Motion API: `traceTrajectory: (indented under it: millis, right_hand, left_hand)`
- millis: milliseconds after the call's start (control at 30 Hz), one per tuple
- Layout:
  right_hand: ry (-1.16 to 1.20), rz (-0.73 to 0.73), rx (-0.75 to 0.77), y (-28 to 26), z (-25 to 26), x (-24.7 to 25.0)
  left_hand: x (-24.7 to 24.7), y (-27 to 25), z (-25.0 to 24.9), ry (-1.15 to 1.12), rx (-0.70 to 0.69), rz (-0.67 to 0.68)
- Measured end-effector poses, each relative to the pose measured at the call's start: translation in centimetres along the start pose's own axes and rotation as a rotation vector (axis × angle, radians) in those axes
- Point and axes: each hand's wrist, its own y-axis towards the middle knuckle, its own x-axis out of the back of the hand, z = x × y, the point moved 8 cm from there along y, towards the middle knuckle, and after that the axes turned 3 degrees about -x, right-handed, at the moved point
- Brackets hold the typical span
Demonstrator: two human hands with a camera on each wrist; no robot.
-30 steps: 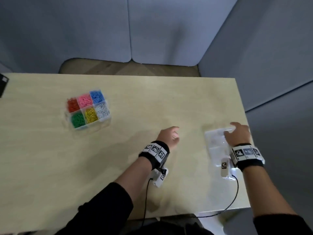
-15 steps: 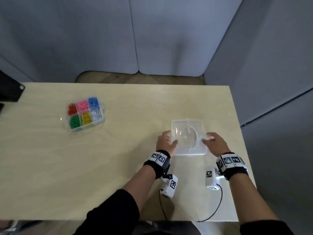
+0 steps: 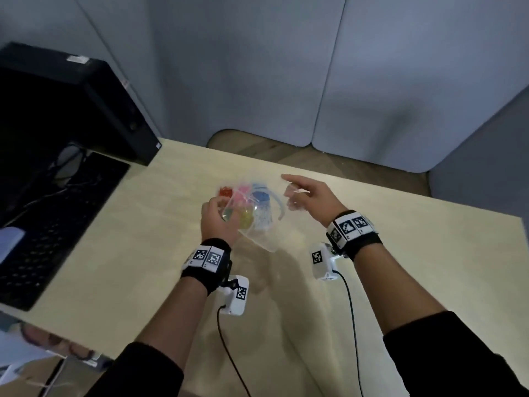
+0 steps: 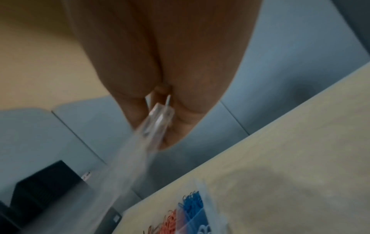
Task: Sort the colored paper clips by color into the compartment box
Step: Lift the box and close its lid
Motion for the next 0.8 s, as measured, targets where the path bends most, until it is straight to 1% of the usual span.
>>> traceTrajectory:
  millis: [67,133,200,267,367,433,467,533,633,700,800]
  right_hand:
    - [-0.008,-0.066,0.012,3.1,0.8,-1.5]
    - [-0.037,-0.174,-0.015,6.0,0.6,-2.0]
    - [-0.093,-0.204,-0.076,8.3,-0.2,-3.0]
    - [-0.167,-0.208,-0.093,10.0,-1.0,-3.8]
    - [-0.426,-0.237,-0.013,10.8,-1.4,-4.8]
    - [-0.508,-0.246,0.028,11.0,-2.1,-5.4]
    - [-0.503,-0.259,0.028,11.1,-2.5,-5.5]
    - [-0.48,-0.317,0.0,11.3,-3.3,-5.2]
    - [-0.487,-0.373,-0.088,10.9,-5.2,-4.9]
    - [-0.441,-0.357,-0.105,10.0,-6.2,-4.7]
    - [-0.33,-0.29,-0.134,8.1,-7.4,-3.5]
  left_hand:
    - [1.4,2.3,2.1,-0.023,0.044,-0.052]
    - [1.7,4.0,3.6,-0.015,0.07,-0.039]
    - [1.4,5.4,4.6,0.033,0.066,-0.02]
    - [1.0,6.2,5.5,0.078,0.048,-0.014]
    - [0.2,6.3,6.8,0.19,0.018,-0.006]
    - [-0.2,6.1,7.8,0.254,0.022,-0.012]
    - [-0.3,6.0,8.2,0.243,0.04,-0.017]
    - [-0.4,6.0,8.6,0.139,0.075,-0.03]
    - [-0.3,5.5,8.6,0.037,0.102,-0.043]
    - [-0.3,4.7,8.5,-0.007,0.115,-0.054]
    - [-0.5,3.1,8.9,-0.069,0.191,-0.043]
